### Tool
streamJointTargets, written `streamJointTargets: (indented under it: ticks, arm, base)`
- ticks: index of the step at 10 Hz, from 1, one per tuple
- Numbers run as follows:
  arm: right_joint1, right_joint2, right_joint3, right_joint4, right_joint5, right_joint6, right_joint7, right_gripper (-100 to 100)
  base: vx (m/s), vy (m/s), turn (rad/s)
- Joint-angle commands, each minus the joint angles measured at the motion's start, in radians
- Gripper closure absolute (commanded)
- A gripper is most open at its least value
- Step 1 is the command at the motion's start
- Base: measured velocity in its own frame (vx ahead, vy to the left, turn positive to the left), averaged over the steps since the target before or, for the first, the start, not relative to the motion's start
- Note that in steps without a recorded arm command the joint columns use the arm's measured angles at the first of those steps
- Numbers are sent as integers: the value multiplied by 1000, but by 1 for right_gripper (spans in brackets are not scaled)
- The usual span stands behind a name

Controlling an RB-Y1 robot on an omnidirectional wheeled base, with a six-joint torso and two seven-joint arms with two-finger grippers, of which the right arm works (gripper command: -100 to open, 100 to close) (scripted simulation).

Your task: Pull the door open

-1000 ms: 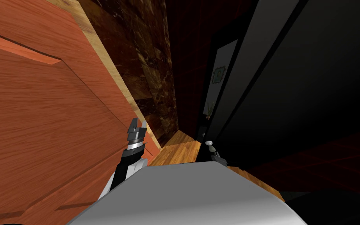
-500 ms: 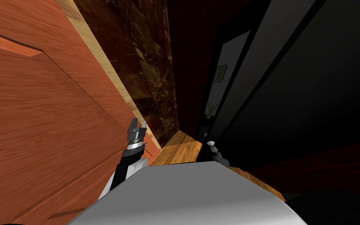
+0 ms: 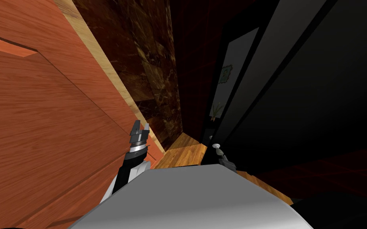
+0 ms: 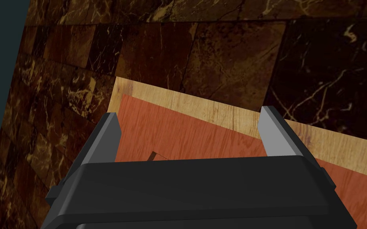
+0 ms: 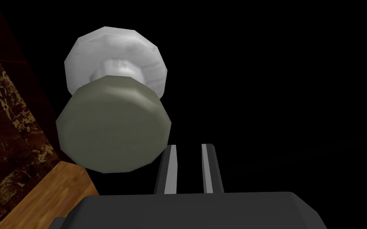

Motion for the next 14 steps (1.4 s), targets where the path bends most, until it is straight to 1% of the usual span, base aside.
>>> streamJointTargets:
  ticks: [1, 2, 7, 8, 9, 14]
  arm:
    - [0, 0, 0, 0, 0, 0, 0, -100]
    - [0, 0, 0, 0, 0, 0, 0, 100]
    - [0, 0, 0, 0, 0, 0, 0, 100]
    - [-16, 7, 14, 24, 19, -19, -7, -100]
    - [-20, 9, 18, 28, 24, -24, -9, -100]
    - [-74, 34, 65, 73, 84, -91, -28, -100]
  base:
    - [16, -12, -31]
    - [4, -23, 13]
    - [-3, 0, -2]
    - [-147, -61, 108]
    - [-214, -77, 130]
    - [-211, -36, 90]
